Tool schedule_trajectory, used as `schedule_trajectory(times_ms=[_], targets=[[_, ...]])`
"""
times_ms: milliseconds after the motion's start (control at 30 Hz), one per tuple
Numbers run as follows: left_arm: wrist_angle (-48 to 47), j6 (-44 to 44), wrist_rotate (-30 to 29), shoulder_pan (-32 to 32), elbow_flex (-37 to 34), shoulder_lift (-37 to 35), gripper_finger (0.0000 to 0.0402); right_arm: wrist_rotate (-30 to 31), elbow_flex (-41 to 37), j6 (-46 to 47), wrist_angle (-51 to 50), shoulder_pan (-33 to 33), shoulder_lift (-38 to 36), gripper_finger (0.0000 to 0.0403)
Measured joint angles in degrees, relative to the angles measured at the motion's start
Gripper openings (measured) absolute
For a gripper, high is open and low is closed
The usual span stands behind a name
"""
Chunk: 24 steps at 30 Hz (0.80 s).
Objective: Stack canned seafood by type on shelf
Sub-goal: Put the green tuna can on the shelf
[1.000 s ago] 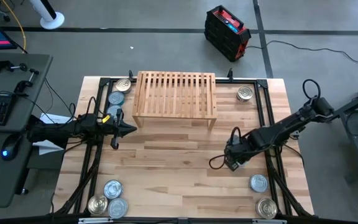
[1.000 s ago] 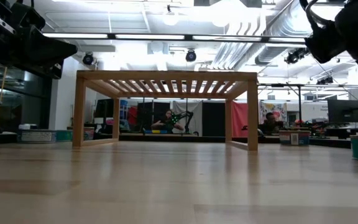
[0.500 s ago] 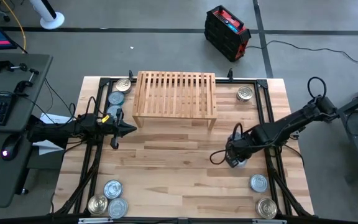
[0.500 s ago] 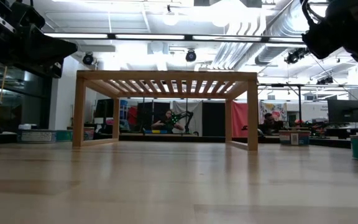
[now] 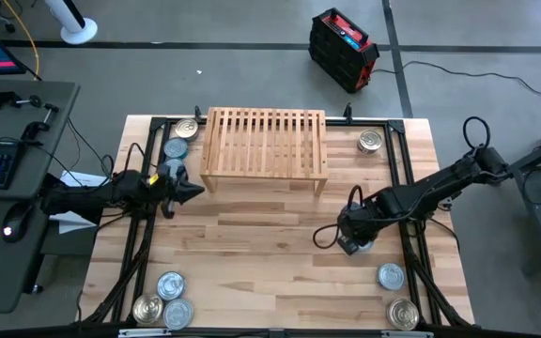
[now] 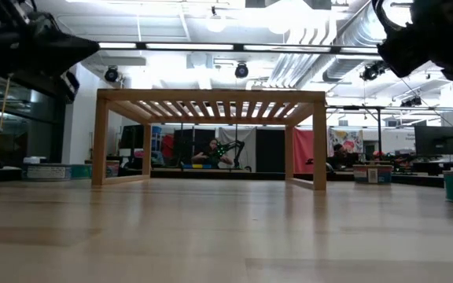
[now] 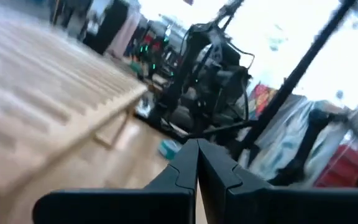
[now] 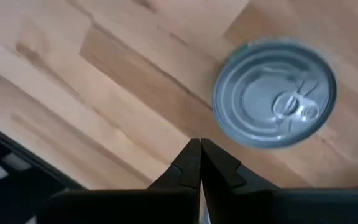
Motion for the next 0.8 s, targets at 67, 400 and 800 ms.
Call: schedule_trajectory(times_ms=[67,400,800], targets=[[-1.4,-3.2,1.3,-0.6,0.0,0.1,0.0000,0.4,0.0,-0.1,-0.2,0.0,0.0,0.0000],[-1.2,-1.8,0.6,-6.4,8.2,16.4,0.0000,-3.5,-7.5,4.1,7.2,-0.1,0.0,0.0000],[-7.5,12.5,-0.5,-9.9,32.4,57.9,0.0000,3.3,-13.0,5.0,6.5,-0.7,0.0,0.0000]])
